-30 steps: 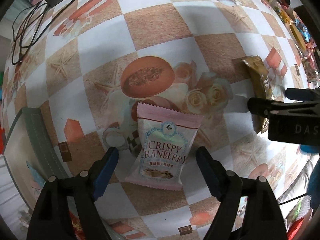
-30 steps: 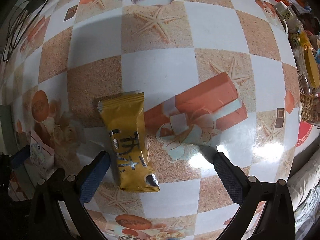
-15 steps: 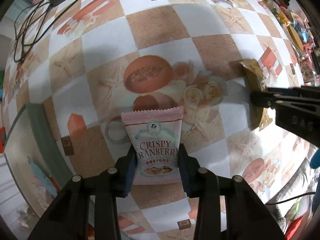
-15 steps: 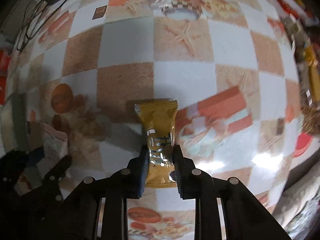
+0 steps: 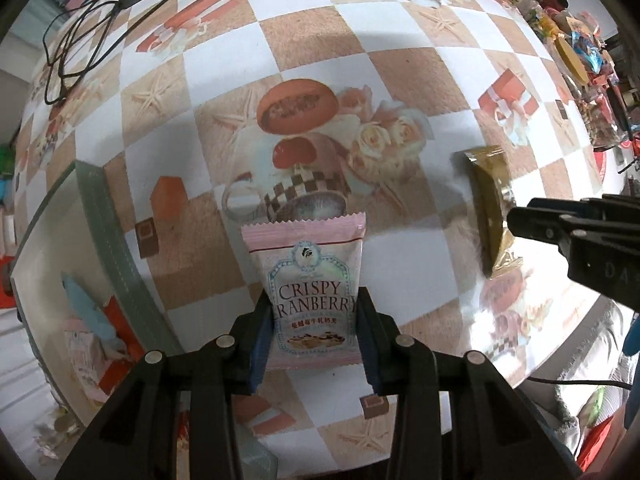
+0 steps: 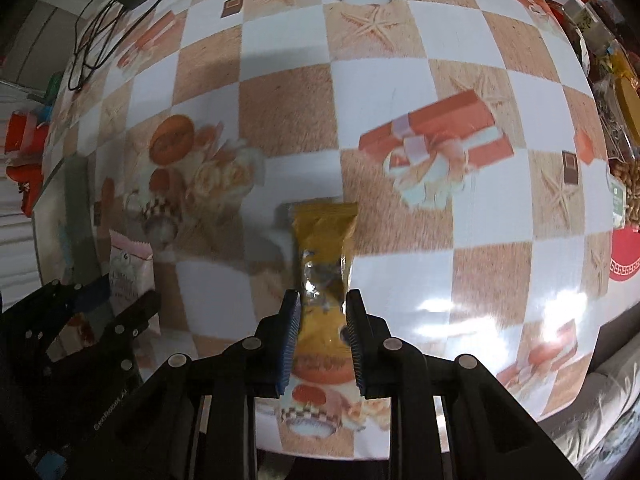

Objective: Organize snacks

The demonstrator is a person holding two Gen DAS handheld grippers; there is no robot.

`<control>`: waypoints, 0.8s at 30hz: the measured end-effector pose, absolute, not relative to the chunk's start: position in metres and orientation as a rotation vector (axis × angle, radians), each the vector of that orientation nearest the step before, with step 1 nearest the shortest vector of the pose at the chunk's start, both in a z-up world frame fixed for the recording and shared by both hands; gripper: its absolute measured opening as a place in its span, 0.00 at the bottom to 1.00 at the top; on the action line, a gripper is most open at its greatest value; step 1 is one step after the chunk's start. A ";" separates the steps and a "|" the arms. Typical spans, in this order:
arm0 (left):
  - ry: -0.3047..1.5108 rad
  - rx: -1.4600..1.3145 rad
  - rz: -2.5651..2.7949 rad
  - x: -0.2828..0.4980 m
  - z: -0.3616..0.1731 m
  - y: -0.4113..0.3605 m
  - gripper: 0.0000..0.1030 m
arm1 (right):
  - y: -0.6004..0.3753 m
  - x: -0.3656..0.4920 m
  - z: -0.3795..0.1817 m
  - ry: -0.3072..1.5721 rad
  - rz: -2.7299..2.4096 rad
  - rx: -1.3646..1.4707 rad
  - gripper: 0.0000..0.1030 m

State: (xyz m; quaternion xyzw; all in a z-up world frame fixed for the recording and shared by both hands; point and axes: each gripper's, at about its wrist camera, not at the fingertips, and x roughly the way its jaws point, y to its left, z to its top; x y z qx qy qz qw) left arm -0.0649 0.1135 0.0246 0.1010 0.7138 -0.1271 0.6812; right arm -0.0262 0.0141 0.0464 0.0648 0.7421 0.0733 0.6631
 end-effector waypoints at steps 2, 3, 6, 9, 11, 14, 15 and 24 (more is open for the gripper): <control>1.606 0.218 -0.285 -0.069 0.026 0.123 0.41 | 0.017 -0.031 0.048 1.679 0.165 0.142 0.25; 1.608 0.214 -0.282 -0.070 0.026 0.126 0.41 | 0.020 -0.035 0.047 1.684 0.162 0.140 0.25; 1.626 0.199 -0.261 -0.070 0.026 0.145 0.41 | 0.017 -0.048 0.042 1.696 0.139 0.169 0.26; 1.643 0.181 -0.237 -0.069 0.022 0.157 0.41 | 0.012 -0.050 0.038 1.718 0.111 0.192 0.46; 1.644 0.173 -0.231 -0.068 0.021 0.163 0.42 | 0.011 -0.049 0.036 1.705 0.089 0.184 0.83; 1.643 0.178 -0.227 -0.065 0.020 0.173 0.45 | 0.010 -0.045 0.039 1.689 0.085 0.182 0.83; 1.645 0.181 -0.222 -0.061 0.014 0.175 0.47 | 0.010 -0.044 0.038 1.693 0.084 0.175 0.83; 1.671 0.081 -0.163 -0.051 0.014 0.212 0.69 | 0.033 -0.021 0.012 1.745 0.063 0.150 0.83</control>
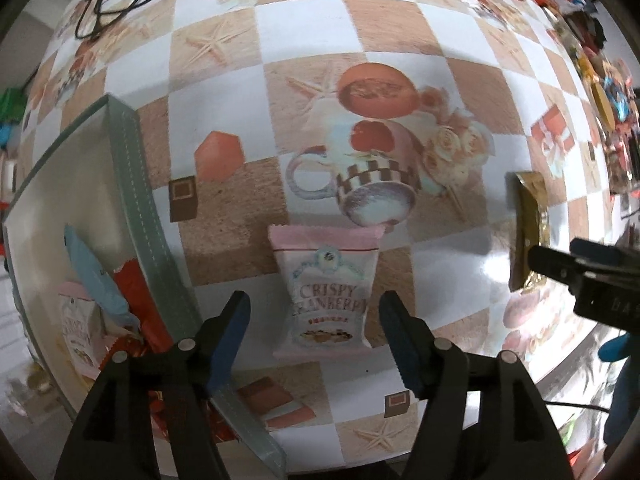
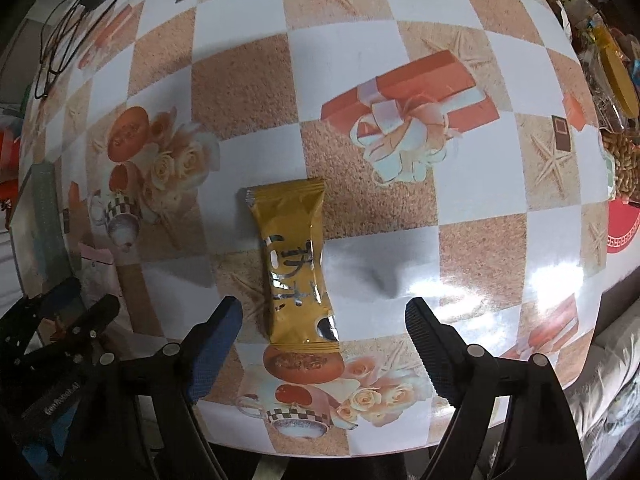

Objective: Organize snacks

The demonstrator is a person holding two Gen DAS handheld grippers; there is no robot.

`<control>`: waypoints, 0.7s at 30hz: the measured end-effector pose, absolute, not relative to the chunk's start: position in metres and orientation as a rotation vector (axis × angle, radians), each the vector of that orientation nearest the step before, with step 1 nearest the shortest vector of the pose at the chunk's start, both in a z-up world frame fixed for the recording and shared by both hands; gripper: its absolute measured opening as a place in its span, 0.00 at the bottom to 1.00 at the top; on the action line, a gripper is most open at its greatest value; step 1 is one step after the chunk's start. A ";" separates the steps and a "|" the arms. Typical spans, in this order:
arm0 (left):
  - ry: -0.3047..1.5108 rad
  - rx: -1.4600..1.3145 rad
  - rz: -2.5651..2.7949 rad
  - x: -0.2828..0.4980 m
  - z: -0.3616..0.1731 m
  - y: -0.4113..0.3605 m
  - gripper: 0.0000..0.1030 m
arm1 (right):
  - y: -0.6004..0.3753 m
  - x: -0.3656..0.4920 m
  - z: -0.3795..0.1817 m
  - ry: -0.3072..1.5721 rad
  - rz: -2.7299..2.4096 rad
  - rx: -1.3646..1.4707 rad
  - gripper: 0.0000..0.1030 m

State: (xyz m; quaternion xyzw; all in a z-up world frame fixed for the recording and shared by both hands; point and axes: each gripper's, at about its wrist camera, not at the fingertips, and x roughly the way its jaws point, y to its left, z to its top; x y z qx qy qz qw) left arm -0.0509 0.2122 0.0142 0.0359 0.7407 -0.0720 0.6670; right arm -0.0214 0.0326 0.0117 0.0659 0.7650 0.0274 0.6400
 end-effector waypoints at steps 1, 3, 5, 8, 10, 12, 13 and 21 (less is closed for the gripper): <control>1.676 0.077 -0.156 -0.050 0.013 0.216 0.71 | 0.030 -0.019 0.009 1.746 0.063 0.152 0.83; 1.692 0.087 -0.153 -0.049 0.009 0.224 0.72 | 0.027 -0.024 0.002 1.754 0.061 0.157 0.83; 1.707 0.112 -0.153 -0.050 0.000 0.224 0.72 | 0.027 -0.026 -0.002 1.769 0.060 0.160 0.83; 1.707 0.150 -0.148 -0.049 -0.009 0.226 0.77 | 0.025 -0.030 -0.011 1.779 0.056 0.155 0.83; 1.708 0.159 -0.152 -0.050 -0.011 0.228 0.82 | 0.024 -0.035 -0.016 1.789 0.052 0.158 0.83; 1.715 0.161 -0.150 -0.051 -0.014 0.231 0.87 | 0.023 -0.040 -0.020 1.795 0.054 0.161 0.83; 1.720 0.164 -0.146 -0.052 -0.017 0.228 0.93 | 0.021 -0.042 -0.016 1.797 0.056 0.157 0.83; 1.743 0.114 -0.100 -0.063 -0.026 0.245 1.00 | 0.035 -0.033 -0.020 1.788 0.056 0.079 0.83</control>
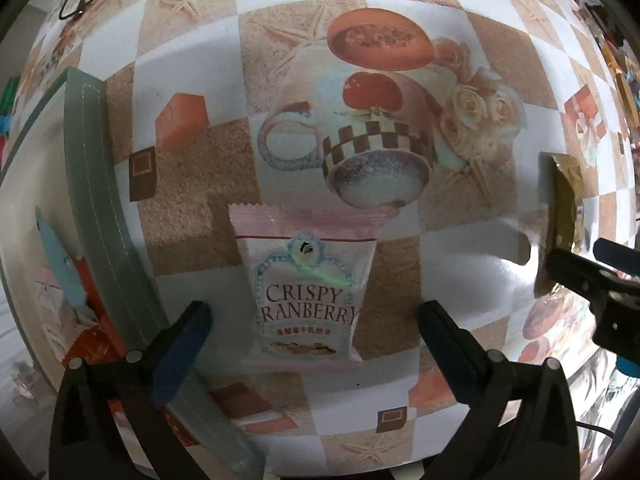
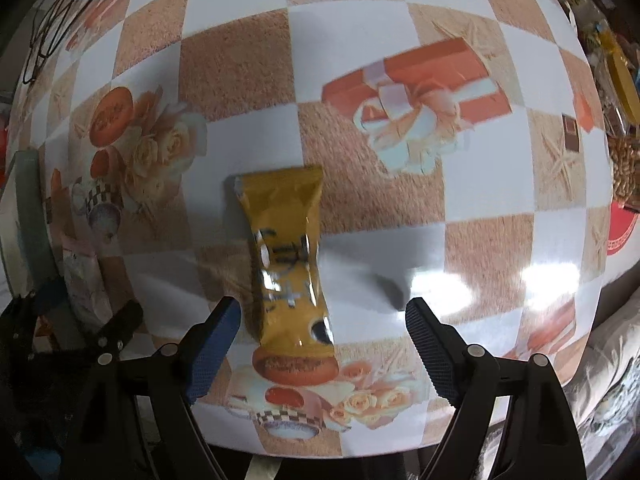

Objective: Organize snacks

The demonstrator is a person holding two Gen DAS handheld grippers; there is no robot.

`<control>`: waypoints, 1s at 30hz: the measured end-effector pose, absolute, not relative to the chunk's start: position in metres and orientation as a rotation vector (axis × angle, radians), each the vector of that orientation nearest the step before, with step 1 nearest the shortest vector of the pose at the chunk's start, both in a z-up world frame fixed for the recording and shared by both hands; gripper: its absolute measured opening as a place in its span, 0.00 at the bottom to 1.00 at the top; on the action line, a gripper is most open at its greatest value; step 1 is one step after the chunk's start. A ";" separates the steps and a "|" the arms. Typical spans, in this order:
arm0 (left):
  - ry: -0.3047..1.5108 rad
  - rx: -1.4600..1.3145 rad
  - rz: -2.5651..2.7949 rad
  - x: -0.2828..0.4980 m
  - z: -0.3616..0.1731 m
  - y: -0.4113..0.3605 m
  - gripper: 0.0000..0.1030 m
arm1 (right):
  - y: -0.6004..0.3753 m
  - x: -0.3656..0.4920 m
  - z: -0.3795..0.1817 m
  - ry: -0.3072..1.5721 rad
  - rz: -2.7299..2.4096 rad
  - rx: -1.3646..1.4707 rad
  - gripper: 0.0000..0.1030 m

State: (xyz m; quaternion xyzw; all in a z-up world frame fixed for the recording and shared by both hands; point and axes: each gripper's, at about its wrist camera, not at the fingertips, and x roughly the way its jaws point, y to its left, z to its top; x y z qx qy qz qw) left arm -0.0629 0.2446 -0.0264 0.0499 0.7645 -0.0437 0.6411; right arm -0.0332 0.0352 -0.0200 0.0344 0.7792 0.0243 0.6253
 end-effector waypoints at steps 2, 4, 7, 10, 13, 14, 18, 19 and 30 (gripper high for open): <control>1.730 0.109 -0.095 -0.065 -0.028 0.231 1.00 | 0.041 -0.030 -0.026 1.795 0.059 0.047 0.86; 1.720 0.109 -0.098 -0.071 -0.028 0.228 1.00 | 0.050 -0.028 -0.029 1.797 0.060 0.002 1.00; 1.713 0.106 -0.095 -0.070 -0.029 0.226 1.00 | 0.055 -0.032 -0.034 1.797 0.064 -0.010 1.00; 1.694 0.105 -0.096 -0.074 -0.024 0.225 1.00 | 0.057 -0.033 -0.035 1.802 0.068 -0.011 1.00; 1.678 0.106 -0.099 -0.076 -0.021 0.227 1.00 | 0.061 -0.035 -0.038 1.813 0.070 -0.012 1.00; 1.677 0.106 -0.100 -0.076 -0.021 0.228 1.00 | 0.062 -0.040 -0.040 1.819 0.071 -0.013 1.00; 1.682 0.109 -0.102 -0.078 -0.021 0.228 1.00 | 0.064 -0.041 -0.047 1.828 0.071 -0.013 1.00; 1.683 0.109 -0.102 -0.078 -0.021 0.228 1.00 | 0.062 -0.040 -0.047 1.827 0.072 -0.014 1.00; 1.689 0.109 -0.105 -0.077 -0.023 0.228 1.00 | 0.060 -0.035 -0.039 1.808 0.073 -0.014 1.00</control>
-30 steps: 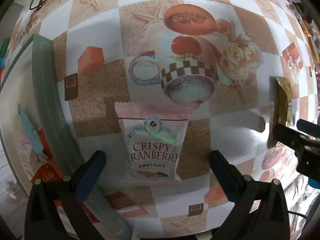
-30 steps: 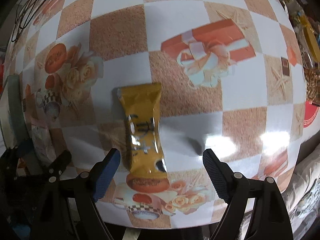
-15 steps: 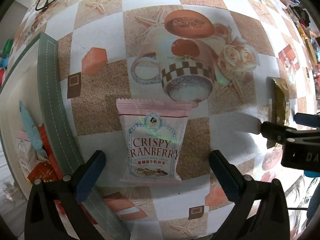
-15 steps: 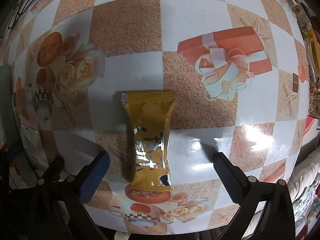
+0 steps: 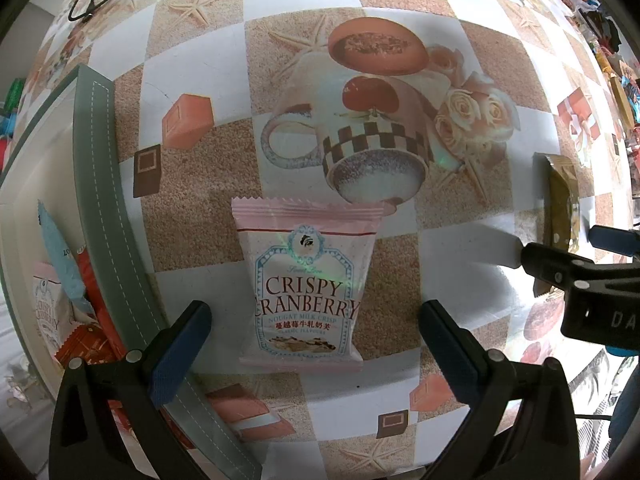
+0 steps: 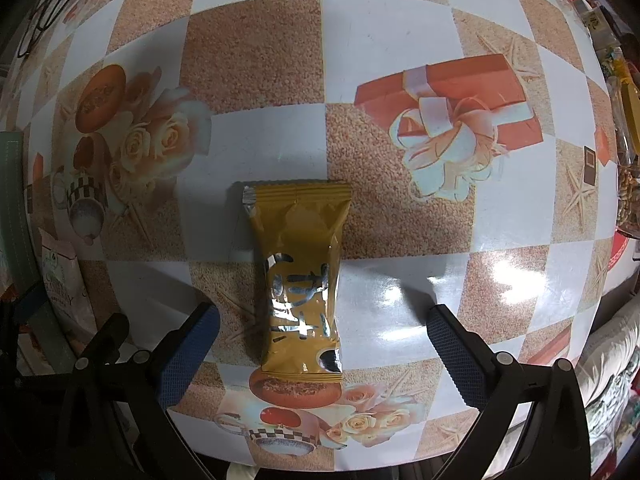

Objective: Organize snacks

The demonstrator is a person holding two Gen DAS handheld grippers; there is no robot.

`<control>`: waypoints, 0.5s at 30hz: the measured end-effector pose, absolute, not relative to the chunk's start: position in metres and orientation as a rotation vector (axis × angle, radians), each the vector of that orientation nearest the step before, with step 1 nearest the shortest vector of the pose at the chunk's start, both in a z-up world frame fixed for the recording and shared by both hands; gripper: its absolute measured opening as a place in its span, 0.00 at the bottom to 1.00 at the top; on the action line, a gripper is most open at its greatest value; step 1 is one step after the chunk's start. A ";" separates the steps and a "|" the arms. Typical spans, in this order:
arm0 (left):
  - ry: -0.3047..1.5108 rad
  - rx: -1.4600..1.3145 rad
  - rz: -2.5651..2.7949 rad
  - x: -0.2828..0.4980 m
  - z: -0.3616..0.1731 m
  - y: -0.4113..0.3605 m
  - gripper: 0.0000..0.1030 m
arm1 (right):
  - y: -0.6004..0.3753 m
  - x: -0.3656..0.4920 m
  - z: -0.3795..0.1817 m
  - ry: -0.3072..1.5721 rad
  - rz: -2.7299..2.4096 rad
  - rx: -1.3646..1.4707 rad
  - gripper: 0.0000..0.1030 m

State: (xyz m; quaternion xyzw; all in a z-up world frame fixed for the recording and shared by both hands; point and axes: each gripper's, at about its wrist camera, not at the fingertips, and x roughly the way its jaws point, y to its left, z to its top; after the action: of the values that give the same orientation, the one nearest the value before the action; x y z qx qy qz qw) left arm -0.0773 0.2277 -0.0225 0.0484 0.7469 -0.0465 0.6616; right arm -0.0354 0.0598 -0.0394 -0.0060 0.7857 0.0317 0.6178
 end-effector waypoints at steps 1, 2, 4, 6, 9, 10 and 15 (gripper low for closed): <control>1.691 0.109 -0.106 -0.077 -0.023 0.228 1.00 | 0.060 -0.036 -0.039 1.807 0.073 -0.014 1.00; 1.692 0.110 -0.107 -0.077 -0.024 0.228 1.00 | 0.059 -0.036 -0.038 1.806 0.073 -0.014 1.00; 1.695 0.111 -0.108 -0.077 -0.024 0.228 1.00 | 0.060 -0.035 -0.037 1.804 0.074 -0.015 1.00; 1.697 0.113 -0.110 -0.076 -0.024 0.227 1.00 | 0.060 -0.035 -0.037 1.802 0.074 -0.015 1.00; 1.700 0.118 -0.116 -0.076 -0.024 0.227 1.00 | 0.060 -0.035 -0.036 1.799 0.075 -0.015 1.00; 1.700 0.119 -0.116 -0.076 -0.025 0.227 1.00 | 0.060 -0.035 -0.036 1.797 0.075 -0.016 1.00; 1.702 0.133 -0.130 -0.077 -0.026 0.226 1.00 | 0.060 -0.037 -0.034 1.781 0.075 -0.015 1.00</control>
State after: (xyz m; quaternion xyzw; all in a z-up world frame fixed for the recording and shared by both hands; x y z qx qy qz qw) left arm -0.0769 0.2256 -0.0256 0.0587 0.7509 -0.0572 0.6553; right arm -0.0369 0.0598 -0.0343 -0.0067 0.7773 0.0327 0.6282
